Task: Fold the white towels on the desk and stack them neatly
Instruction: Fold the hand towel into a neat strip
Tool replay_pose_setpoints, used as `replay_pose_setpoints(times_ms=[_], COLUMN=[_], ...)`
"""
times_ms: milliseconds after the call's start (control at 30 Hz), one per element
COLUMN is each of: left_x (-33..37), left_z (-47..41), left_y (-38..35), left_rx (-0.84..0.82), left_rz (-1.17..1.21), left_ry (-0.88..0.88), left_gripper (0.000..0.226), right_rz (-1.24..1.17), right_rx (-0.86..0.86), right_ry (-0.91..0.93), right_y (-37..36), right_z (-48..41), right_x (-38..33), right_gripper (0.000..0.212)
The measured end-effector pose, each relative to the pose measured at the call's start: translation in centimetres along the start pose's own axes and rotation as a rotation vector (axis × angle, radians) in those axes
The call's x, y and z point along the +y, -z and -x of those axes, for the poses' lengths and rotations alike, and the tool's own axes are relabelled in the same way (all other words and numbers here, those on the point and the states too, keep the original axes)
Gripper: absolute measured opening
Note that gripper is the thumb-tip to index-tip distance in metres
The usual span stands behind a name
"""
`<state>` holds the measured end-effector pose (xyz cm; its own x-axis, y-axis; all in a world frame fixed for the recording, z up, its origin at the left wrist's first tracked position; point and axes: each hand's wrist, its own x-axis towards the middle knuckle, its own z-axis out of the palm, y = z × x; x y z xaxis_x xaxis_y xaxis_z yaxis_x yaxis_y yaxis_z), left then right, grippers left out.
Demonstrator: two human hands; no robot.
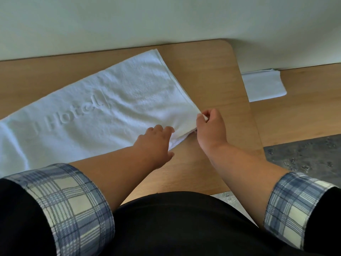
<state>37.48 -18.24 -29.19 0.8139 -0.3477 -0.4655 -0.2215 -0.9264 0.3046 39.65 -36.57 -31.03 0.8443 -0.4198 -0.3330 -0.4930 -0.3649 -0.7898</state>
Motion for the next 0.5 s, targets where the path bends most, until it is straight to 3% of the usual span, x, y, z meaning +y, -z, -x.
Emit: replay_pose_setpoints(times_ms=[67, 167, 233, 333, 500], left_x=[-0.3, -0.7, -0.9, -1.2, -1.3], left_z=[-0.2, -0.6, -0.7, -0.8, -1.1], left_y=[0.0, 0.3, 0.5, 0.9, 1.6], left_rx=[-0.021, -0.052, -0.045, -0.005, -0.076], left_rz=[0.009, 0.039, 0.036, -0.003, -0.06], left_ry=[0.006, 0.003, -0.008, -0.018, -0.005], left_gripper=[0.077, 0.076, 0.074, 0.071, 0.071], right_rz=[0.032, 0.166, 0.372, 0.587, 0.579], right_rx=[0.024, -0.192, -0.277, -0.262, -0.244], right_ry=[-0.031, -0.209, -0.064, 0.159, 0.117], right_y=[-0.2, 0.2, 0.5, 0.7, 0.7], right_z=[-0.4, -1.6, -3.0, -4.2, -4.1], right_x=[0.0, -0.3, -1.0, -2.3, -1.6], right_gripper=[0.004, 0.03, 0.025, 0.014, 0.021])
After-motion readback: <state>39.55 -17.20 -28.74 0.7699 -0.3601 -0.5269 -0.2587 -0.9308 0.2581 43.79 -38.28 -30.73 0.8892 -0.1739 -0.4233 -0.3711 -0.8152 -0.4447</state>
